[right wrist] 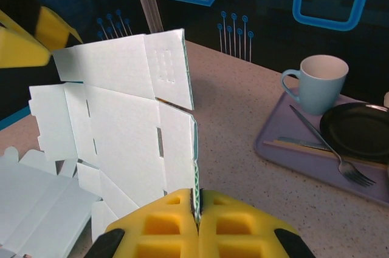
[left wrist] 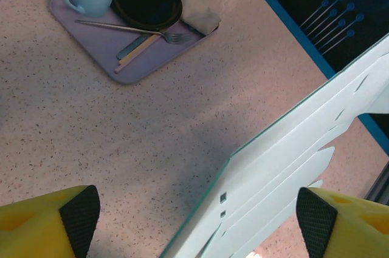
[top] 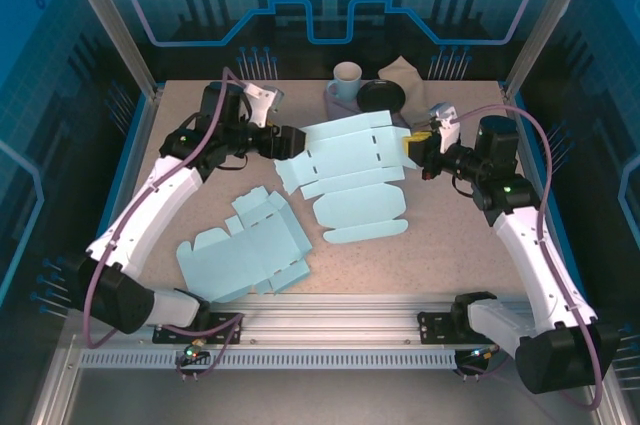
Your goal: Fold the paper box
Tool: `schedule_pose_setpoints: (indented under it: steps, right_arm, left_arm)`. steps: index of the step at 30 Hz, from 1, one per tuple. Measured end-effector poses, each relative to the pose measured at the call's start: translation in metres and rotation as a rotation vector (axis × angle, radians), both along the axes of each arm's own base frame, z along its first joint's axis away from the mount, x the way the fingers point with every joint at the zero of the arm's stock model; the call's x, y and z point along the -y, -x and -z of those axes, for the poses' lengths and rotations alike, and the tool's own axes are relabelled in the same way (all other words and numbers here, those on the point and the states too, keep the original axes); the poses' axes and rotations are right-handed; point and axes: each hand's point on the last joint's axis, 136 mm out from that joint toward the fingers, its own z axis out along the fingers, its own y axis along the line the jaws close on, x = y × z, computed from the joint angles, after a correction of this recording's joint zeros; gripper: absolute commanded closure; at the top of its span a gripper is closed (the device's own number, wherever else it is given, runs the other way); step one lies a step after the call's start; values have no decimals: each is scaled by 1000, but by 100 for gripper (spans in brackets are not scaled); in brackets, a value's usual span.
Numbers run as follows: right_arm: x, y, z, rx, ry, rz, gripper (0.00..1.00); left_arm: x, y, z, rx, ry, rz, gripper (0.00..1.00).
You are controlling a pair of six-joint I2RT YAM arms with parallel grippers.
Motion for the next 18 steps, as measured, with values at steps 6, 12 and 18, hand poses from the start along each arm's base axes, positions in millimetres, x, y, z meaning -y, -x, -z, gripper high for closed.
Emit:
schedule_pose_setpoints:
  steps: [6, 12, 18]
  right_arm:
    - [-6, 3, -6, 31, -11, -44, 100]
    - [-8, 5, -8, 41, -13, -63, 100]
    - [-6, 4, -7, 55, 4, -61, 68]
  left_arm:
    - [6, 2, -1, 19, 11, 49, 35]
    - [18, 15, 10, -27, 63, 131, 82]
    - [23, 26, 9, -34, 91, 177, 100]
